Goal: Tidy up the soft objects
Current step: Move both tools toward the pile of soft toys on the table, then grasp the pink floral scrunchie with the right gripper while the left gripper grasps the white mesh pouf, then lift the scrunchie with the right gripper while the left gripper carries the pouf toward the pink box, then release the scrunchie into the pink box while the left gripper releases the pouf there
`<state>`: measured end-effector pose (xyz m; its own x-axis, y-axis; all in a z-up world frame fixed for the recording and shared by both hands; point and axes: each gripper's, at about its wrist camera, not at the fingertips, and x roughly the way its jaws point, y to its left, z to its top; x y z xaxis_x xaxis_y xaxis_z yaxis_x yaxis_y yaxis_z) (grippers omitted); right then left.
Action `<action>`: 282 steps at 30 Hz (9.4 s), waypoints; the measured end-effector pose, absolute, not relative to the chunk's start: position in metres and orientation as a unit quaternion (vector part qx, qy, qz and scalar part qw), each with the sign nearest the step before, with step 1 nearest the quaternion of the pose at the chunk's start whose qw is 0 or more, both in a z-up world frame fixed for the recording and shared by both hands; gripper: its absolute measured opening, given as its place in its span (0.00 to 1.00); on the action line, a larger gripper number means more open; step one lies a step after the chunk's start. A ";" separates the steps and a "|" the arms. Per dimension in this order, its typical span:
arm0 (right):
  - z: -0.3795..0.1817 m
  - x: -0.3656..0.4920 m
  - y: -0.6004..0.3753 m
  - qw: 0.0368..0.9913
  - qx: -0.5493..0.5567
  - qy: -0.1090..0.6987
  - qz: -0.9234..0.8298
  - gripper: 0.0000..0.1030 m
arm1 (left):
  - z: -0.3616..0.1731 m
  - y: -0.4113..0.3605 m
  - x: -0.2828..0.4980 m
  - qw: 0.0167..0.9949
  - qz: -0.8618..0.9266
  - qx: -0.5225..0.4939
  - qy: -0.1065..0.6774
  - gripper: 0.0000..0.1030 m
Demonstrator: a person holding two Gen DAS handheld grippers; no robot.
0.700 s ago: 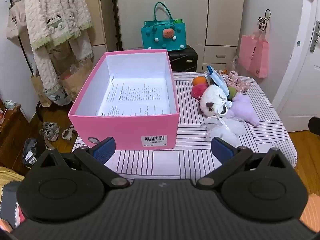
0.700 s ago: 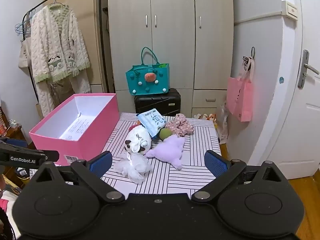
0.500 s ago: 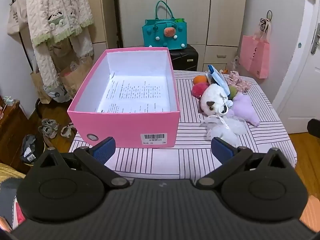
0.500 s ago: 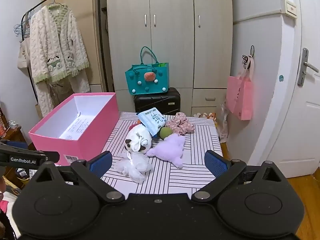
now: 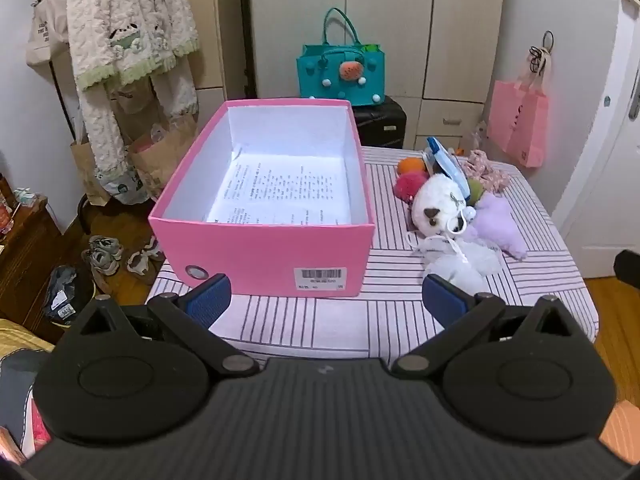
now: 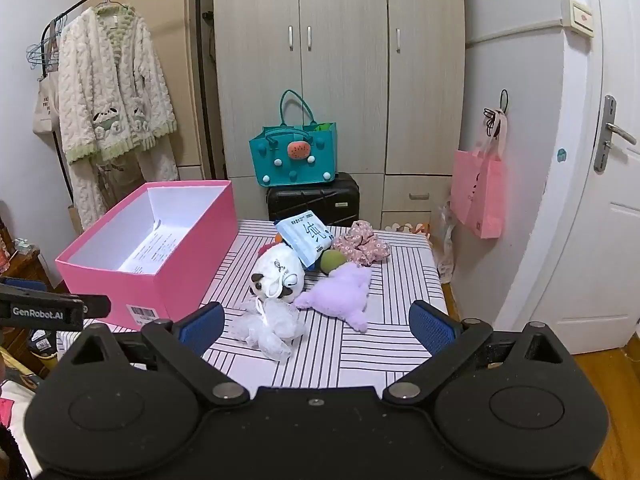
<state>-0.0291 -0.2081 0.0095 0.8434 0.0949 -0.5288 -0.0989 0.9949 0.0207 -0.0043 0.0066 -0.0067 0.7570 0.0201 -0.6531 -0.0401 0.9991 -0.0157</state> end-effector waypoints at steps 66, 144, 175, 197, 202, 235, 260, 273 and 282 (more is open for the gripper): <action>0.012 -0.034 -0.207 0.956 -0.085 0.267 0.092 0.98 | 0.010 0.000 -0.002 0.948 0.006 0.068 0.309 1.00; -0.119 0.290 -0.310 0.909 -0.023 0.378 0.172 0.18 | -0.122 -0.099 0.158 0.888 -0.168 -0.006 0.427 0.38; -0.080 0.153 -0.318 0.862 0.046 0.449 0.229 0.18 | -0.110 -0.080 0.134 0.842 -0.205 -0.019 0.499 0.33; -0.054 0.115 -0.223 0.792 0.022 0.496 0.354 0.19 | -0.064 -0.030 0.105 0.803 -0.232 -0.001 0.549 0.33; -0.036 0.111 -0.206 0.791 0.011 0.486 0.370 0.19 | -0.043 -0.014 0.100 0.812 -0.227 0.015 0.538 0.33; 0.010 0.269 -0.037 0.839 -0.130 0.374 0.374 0.21 | -0.005 0.124 0.234 0.908 -0.088 -0.048 0.407 0.33; -0.068 0.346 0.019 0.791 -0.195 0.430 0.389 0.29 | -0.051 0.138 0.302 0.887 -0.066 -0.030 0.457 0.21; -0.015 0.294 -0.035 0.822 -0.186 0.378 0.383 0.38 | -0.033 0.133 0.274 0.888 -0.068 0.006 0.455 0.55; 0.016 0.258 -0.075 0.828 -0.133 0.386 0.385 0.47 | -0.017 0.123 0.246 0.881 -0.089 0.015 0.465 0.63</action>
